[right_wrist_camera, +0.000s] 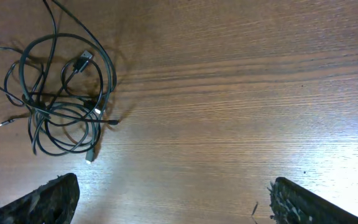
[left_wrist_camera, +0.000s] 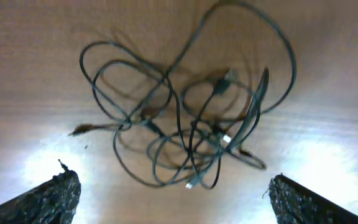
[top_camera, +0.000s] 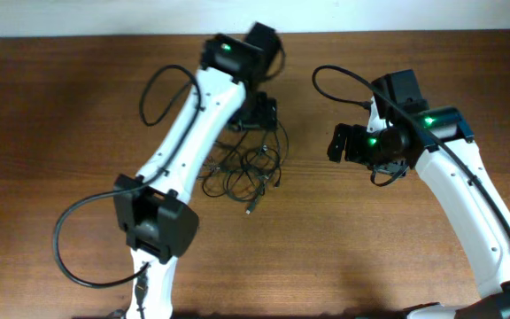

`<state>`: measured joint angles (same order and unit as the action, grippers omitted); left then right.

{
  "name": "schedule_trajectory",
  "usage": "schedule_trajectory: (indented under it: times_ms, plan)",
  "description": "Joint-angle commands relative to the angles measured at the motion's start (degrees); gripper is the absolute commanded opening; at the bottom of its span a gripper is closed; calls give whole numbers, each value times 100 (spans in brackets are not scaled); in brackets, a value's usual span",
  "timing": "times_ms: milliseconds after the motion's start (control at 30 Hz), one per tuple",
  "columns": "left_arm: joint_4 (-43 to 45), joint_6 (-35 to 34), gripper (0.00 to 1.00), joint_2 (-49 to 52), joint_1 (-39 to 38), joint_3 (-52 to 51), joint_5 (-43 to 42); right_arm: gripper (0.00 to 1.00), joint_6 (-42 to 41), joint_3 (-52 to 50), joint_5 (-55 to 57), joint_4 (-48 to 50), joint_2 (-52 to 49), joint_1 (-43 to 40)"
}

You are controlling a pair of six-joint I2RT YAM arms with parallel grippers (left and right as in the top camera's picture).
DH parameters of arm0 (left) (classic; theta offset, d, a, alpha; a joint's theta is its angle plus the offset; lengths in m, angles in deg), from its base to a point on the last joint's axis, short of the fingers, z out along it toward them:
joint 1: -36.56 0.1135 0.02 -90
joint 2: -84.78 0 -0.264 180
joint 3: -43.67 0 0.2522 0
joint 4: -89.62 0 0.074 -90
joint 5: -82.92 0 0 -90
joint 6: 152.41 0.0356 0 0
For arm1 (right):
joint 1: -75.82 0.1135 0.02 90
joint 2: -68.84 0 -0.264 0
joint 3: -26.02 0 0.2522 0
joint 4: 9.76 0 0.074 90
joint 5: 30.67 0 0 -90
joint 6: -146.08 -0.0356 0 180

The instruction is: Untangle cables

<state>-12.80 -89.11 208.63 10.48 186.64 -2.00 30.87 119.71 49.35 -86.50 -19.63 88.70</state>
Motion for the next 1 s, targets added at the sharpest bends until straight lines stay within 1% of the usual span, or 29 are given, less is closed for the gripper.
schedule_trajectory:
  times_ms: [0, 67, 133, 233, 267, 300, 333, 367, 533, 633, 667, 700, 800, 833, 867, 900, 967]
  plan:
    - [313, 280, 99, -184, -22, -273, -575, 98, 61, -24, 96, -28, -9, 13]
    - [566, 651, 99, -184, -72, -501, -885, 98, 61, -24, 96, -24, -9, 13]
    - [822, 933, 99, -184, -116, -721, -874, 99, 61, -24, 96, -22, -9, 13]
    - [1178, 1121, 99, -184, -118, -1025, -874, 98, 61, -24, 96, -22, -9, 13]
    - [1311, 1121, 98, -184, -118, -1165, -874, 98, 61, -24, 96, -24, -9, 13]
    - [1416, 1117, 87, -184, -118, -1303, -881, 98, 61, -24, 96, -24, -9, 13]
    - [1488, 1119, 84, -181, -120, -1449, -879, 98, 61, -24, 96, -24, -9, 13]
    - [1523, 1119, 84, -181, -125, -1554, -876, 98, 59, -24, 96, -22, -9, 13]
    - [1958, 1117, 68, -181, -129, -2199, -874, 98, 59, -24, 96, -7, -9, 13]
    - [2229, 1119, 56, -181, -129, -2417, -876, 98, 61, -24, 96, -9, -9, 13]
    - [2269, 1119, 49, -181, -129, -2426, -876, 98, 61, -24, 96, -9, -9, 13]
    - [2302, 1119, 47, -184, -129, -2424, -876, 99, 61, -24, 96, -7, -9, 13]
    - [2430, 1126, 46, -184, -129, -2422, -874, 98, 59, -24, 96, -4, -9, 13]
    - [2485, 1204, 44, -184, -129, -2420, -874, 98, 59, -24, 96, -7, -9, 13]
    - [2524, 1292, 36, -184, -129, -2409, -876, 98, 59, -24, 96, -7, -9, 13]
    - [2557, 1364, 25, -184, -129, -2404, -874, 98, 59, -24, 96, -7, -9, 13]
    - [2559, 1379, 8, -186, -129, -2380, -876, 98, 59, -24, 96, -7, -9, 13]
